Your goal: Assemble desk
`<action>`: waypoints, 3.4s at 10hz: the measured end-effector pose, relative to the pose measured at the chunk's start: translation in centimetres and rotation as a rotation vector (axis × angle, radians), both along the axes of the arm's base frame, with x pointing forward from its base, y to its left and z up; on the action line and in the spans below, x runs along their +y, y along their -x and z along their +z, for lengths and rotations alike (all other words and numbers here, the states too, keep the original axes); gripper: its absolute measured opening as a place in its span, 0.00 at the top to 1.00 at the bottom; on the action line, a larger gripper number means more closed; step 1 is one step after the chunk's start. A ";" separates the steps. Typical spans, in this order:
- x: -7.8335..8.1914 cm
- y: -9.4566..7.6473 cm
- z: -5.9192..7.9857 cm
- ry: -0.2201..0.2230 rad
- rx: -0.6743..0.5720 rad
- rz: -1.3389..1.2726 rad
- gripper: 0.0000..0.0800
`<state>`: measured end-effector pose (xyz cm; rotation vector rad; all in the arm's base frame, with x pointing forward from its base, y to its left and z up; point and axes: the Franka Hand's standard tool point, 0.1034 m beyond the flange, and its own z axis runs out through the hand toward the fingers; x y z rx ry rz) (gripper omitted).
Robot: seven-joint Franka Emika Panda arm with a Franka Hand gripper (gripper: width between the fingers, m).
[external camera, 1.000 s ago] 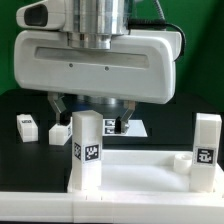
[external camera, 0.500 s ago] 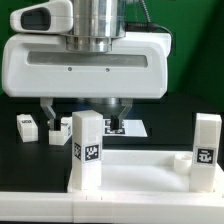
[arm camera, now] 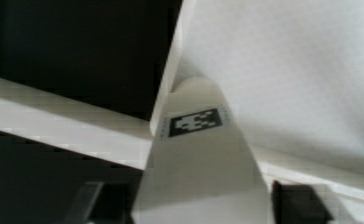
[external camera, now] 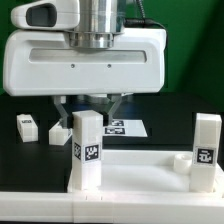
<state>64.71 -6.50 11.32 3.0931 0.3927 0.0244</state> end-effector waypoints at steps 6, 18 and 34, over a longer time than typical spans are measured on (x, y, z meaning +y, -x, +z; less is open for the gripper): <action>0.0 -0.2 0.0 -0.023 0.019 -0.404 0.64; 0.8 3.2 3.4 -0.050 0.060 -0.930 0.19; 5.3 7.2 0.5 -0.059 0.041 -1.198 0.19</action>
Offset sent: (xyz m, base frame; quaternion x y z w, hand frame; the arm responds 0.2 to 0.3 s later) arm 0.0108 -0.0059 -0.0007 0.0049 -0.0375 0.0818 0.9959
